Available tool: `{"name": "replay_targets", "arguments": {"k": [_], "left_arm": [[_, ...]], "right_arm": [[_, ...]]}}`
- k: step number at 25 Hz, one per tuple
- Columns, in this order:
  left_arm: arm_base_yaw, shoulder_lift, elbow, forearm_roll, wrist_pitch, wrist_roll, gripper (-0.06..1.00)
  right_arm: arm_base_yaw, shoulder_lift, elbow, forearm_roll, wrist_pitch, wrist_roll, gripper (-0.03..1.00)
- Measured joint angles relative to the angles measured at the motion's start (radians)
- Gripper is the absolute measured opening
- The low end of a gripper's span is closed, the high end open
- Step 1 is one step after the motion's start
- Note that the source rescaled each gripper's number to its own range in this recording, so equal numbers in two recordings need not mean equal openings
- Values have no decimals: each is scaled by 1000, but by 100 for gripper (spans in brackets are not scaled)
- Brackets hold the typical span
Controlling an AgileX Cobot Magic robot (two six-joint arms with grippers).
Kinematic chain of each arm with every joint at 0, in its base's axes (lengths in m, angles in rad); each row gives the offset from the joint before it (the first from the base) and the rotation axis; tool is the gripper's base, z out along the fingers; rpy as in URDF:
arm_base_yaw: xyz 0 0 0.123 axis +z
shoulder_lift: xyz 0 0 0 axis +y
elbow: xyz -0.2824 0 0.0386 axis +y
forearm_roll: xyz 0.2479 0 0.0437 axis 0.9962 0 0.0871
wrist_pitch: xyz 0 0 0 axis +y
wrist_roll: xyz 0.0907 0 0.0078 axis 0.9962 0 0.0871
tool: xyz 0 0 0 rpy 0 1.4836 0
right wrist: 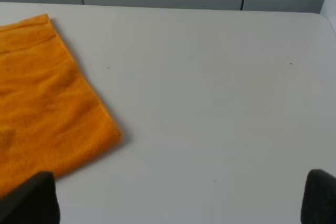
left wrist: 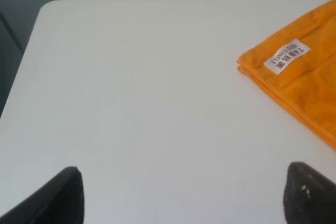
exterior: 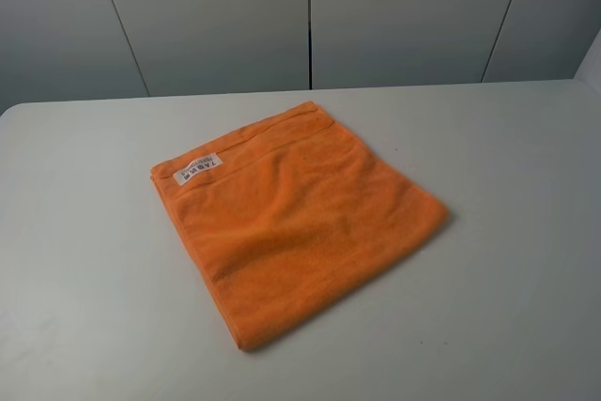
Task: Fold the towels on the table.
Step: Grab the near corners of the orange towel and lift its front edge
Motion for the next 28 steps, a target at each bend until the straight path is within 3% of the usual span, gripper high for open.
{"name": "replay_targets", "arguments": {"k": [7,11,15,23,28], "left_arm": [[0,16,-41,6,-57,7,98],[0,137,-89,9,-85,36,98],[0,402,-166,-21,-137,61,98],[0,983,-432,-208,-120,212,98],[-71,1227,-537,-211,-81,304,98]], "right_arm": [[0,0,0,39,-4,0,100],[0,6,-8,34,-24,-36,100],[3,129,-60,34,-99,-165,100],[61,563,-173,58,-215,-527,100],[79,883,-209,58,-315,-758,100]]}}
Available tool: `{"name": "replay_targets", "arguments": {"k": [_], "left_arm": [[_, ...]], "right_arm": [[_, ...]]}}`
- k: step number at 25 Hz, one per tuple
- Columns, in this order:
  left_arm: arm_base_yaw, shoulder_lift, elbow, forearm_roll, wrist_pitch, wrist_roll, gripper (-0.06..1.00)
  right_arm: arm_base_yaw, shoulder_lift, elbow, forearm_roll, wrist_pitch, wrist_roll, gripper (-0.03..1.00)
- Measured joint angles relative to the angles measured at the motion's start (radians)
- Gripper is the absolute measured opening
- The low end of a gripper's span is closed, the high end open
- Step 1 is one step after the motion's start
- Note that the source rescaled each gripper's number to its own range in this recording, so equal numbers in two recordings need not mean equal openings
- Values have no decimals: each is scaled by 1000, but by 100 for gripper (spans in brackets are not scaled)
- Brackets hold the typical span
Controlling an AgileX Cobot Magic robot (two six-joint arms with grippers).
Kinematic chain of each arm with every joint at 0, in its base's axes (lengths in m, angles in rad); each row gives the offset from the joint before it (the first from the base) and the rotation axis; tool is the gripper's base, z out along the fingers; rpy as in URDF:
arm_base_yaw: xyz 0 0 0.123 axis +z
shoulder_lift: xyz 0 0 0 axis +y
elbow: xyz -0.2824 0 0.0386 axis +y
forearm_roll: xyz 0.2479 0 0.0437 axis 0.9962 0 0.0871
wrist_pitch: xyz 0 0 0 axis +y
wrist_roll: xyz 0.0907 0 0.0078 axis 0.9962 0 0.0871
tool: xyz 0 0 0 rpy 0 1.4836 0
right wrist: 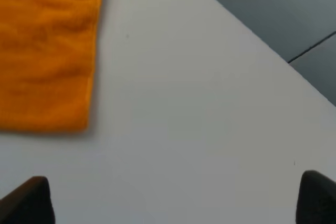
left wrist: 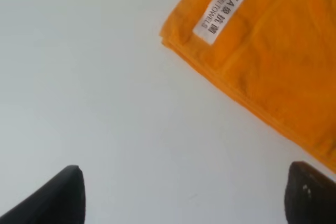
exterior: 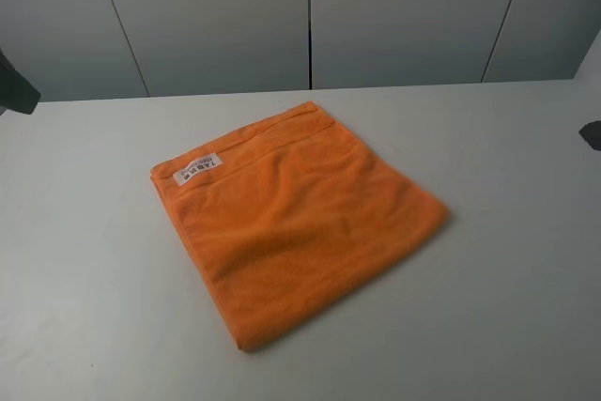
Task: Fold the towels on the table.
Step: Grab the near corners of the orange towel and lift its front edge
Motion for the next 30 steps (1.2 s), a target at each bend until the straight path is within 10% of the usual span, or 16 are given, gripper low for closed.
{"name": "replay_targets", "arguments": {"k": [7,16,21,30], "left_arm": [[-255,232,-12,175,6,-37,98],[-581,410,-12,202,6,-137,98],[-673,481,-12,213,6,-228,98],[-748,547,-12,163,-47,-264,99]], "right_arm": [[131,416,-74,-137,-33,-172,100],[158,631,-153,-201,-71,-470,100],[158,659,-153,-142,-100,-749,100],[158,798,-157,-127,-114,-872,100]]}}
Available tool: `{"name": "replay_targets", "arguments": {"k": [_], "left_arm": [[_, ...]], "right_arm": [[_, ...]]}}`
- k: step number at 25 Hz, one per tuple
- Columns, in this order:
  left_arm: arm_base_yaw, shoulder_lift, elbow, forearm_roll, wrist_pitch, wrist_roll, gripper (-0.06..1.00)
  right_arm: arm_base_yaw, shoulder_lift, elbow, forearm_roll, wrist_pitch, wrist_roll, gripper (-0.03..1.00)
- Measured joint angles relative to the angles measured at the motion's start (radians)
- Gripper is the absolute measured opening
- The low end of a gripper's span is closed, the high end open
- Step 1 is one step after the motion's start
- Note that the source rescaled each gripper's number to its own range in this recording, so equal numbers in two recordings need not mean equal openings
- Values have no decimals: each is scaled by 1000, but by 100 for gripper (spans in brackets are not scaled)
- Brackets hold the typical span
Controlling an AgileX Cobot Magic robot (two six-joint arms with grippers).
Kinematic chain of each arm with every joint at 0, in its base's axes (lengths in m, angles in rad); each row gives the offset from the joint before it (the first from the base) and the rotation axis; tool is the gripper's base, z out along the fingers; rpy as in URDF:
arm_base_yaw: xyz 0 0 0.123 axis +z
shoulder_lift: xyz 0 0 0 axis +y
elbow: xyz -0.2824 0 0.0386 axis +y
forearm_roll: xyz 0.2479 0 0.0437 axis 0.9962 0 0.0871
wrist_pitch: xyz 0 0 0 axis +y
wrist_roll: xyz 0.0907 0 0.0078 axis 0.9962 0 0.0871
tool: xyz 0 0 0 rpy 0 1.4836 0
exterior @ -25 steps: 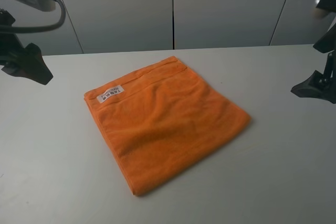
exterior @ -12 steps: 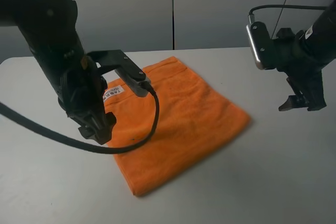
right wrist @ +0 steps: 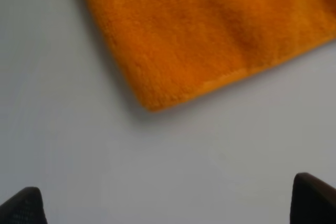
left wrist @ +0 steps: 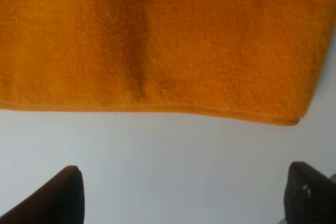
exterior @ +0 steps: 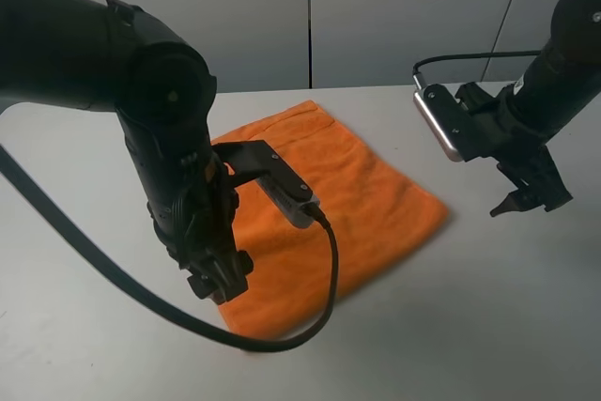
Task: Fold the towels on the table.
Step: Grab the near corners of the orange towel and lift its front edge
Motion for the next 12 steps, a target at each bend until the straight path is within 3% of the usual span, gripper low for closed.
{"name": "replay_targets", "arguments": {"k": [7,12], "left_arm": [[-9,6,0,-25,-36,-4,99],[-68,52,0,-29,-71,-22,99]], "right_arm": [[0,50,0,0,-4,-44,100],[0,62,-4,31,-14,-71,100]]}}
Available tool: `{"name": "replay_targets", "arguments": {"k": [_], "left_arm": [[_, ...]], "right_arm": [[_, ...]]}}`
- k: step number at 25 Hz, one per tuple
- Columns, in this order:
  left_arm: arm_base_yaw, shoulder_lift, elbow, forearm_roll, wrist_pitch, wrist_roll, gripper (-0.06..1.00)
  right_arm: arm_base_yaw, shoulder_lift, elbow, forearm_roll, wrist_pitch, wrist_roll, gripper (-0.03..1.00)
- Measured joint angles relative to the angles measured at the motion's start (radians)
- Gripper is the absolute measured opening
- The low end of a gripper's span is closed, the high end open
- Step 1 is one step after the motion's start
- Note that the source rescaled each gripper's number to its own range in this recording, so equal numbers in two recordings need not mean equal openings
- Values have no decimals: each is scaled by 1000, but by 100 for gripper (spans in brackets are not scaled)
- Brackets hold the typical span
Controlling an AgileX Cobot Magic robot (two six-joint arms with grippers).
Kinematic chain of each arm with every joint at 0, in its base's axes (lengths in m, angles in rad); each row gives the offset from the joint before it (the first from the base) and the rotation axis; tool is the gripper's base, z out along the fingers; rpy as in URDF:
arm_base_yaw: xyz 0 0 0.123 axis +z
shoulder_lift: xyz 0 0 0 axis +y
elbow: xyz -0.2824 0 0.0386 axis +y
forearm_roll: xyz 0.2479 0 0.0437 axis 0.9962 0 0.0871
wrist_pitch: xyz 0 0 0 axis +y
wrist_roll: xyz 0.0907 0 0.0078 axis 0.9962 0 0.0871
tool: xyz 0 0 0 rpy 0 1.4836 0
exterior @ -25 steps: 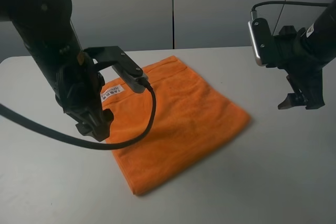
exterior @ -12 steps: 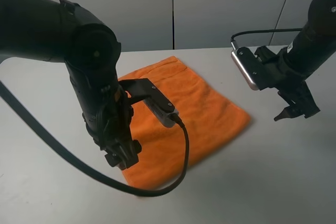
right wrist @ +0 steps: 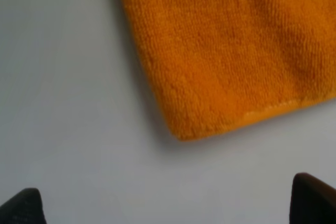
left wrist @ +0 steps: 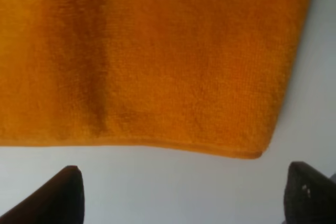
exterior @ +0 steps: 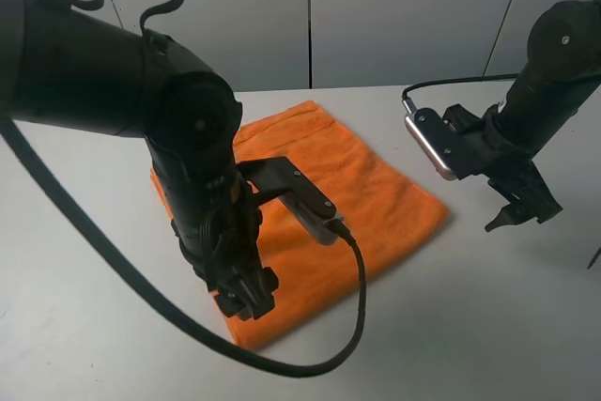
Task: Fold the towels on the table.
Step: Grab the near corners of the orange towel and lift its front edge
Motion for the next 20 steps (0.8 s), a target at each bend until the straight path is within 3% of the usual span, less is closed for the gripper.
{"name": "replay_targets", "arguments": {"k": [4,10,20], "left_arm": [[-51,36,0,2,-16,-25,99],[-54,39,62,-2,-86,-56,99],[-56,39,100,-3,-181,-95,99]], "right_arm": [[0,5,-2,21,-6,-26,100],[0,13,-6,101,-15,-117,100],[9,71,-8,121,-25,-156,100]]}}
